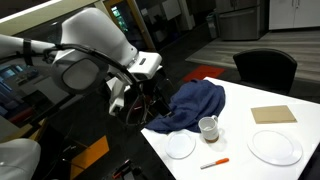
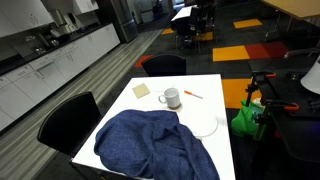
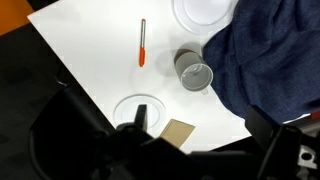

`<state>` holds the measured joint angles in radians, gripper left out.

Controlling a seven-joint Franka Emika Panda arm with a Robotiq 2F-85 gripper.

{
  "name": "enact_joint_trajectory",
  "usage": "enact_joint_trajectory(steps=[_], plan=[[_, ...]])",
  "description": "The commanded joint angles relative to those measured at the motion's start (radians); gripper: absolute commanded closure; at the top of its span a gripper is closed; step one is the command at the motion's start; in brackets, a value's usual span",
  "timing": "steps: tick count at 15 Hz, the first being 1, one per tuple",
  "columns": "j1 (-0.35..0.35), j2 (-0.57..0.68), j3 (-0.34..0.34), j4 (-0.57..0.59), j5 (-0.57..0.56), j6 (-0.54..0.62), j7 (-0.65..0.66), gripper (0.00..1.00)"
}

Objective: Put the pen in the white mug

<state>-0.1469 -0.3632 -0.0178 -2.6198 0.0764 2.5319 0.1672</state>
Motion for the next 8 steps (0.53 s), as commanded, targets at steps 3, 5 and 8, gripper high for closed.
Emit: enact_joint_trajectory(steps=[3, 5, 8], plan=[[-0.046, 0.181, -0.023, -0.018, -0.07, 0.206, 0.063, 0.0], [-0.064, 0.257, -0.035, -0.008, -0.105, 0.258, 0.087, 0.0], [-0.051, 0.356, -0.073, 0.014, -0.089, 0.268, 0.069, 0.0]])
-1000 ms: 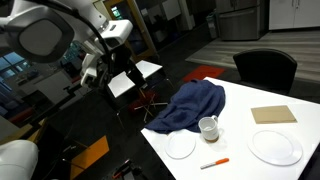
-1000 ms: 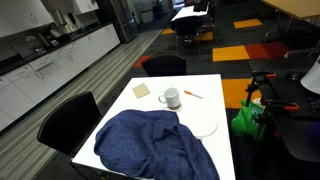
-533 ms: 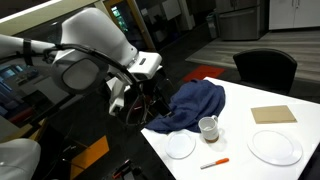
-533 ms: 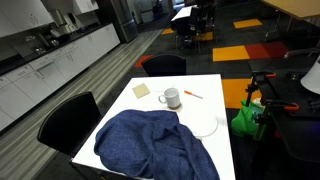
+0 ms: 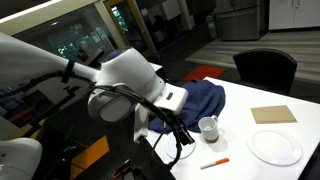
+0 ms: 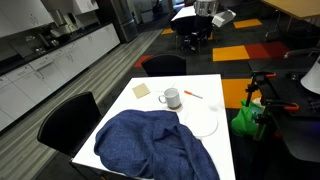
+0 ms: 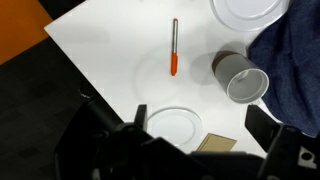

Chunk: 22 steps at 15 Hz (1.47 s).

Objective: Put the pen in the white mug

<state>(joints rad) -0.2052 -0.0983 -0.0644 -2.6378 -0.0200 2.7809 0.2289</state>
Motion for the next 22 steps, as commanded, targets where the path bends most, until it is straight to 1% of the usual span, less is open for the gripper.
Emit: enact_joint_trajectory(steps=[1, 2, 4, 10, 13, 16, 18, 20, 22], plan=[[0.016, 0.114, -0.037, 0.038, 0.031, 0.005, -0.007, 0.0], [0.019, 0.06, -0.039, 0.009, 0.006, -0.001, -0.002, 0.0], [0.023, 0.086, -0.047, 0.013, 0.006, -0.001, -0.003, 0.0], [0.025, 0.077, -0.046, 0.014, 0.006, -0.001, -0.003, 0.0], [0.034, 0.138, -0.04, 0.01, 0.017, 0.078, 0.035, 0.0], [0.047, 0.238, -0.046, 0.032, 0.026, 0.142, 0.067, 0.0], [0.065, 0.316, -0.053, 0.061, 0.037, 0.154, 0.086, 0.0], [0.087, 0.401, -0.065, 0.106, 0.049, 0.142, 0.107, 0.0], [0.098, 0.478, -0.061, 0.152, 0.089, 0.142, 0.107, 0.0]])
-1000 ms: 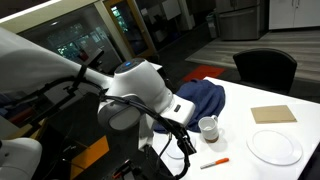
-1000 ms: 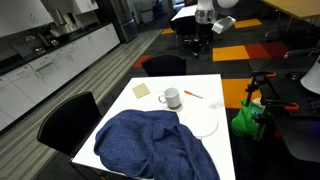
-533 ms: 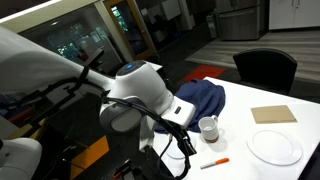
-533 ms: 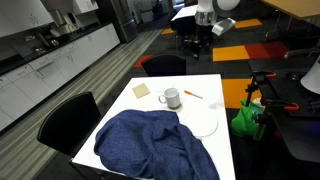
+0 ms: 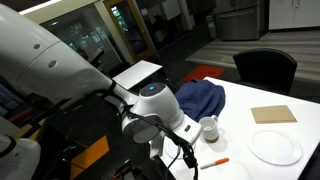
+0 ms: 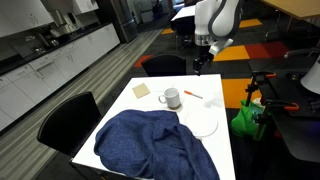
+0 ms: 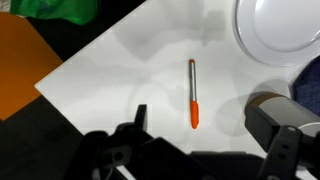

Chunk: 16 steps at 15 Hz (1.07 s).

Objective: Put the pen in the white mug

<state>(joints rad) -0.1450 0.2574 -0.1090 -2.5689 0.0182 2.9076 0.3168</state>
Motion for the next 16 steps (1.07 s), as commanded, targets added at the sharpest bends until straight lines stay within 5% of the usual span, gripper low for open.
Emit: enact_joint_trajectory(steps=[1, 13, 16], plan=[[0.046, 0.155, -0.018, 0.106, 0.065, 0.013, 0.021, 0.0], [0.085, 0.479, -0.033, 0.381, 0.135, 0.05, 0.0, 0.0], [0.082, 0.525, -0.04, 0.426, 0.135, 0.048, -0.002, 0.15]])
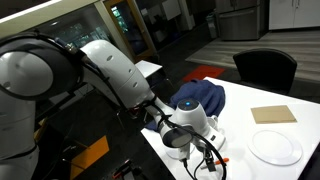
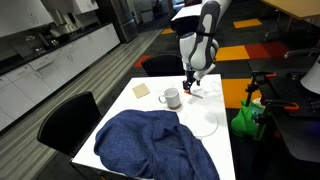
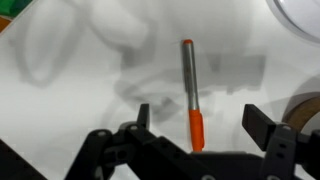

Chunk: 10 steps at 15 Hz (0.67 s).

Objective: Put the pen in the white mug

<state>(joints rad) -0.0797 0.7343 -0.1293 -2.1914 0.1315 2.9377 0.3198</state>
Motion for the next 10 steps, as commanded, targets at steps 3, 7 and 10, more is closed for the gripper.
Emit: enact_joint_trajectory(steps=[3, 7, 10], plan=[[0.015, 0.083, -0.023, 0.082, 0.023, 0.016, -0.007, 0.26], [0.013, 0.114, -0.026, 0.114, 0.023, 0.012, -0.009, 0.35], [0.016, 0.13, -0.028, 0.13, 0.022, 0.011, -0.009, 0.65]])
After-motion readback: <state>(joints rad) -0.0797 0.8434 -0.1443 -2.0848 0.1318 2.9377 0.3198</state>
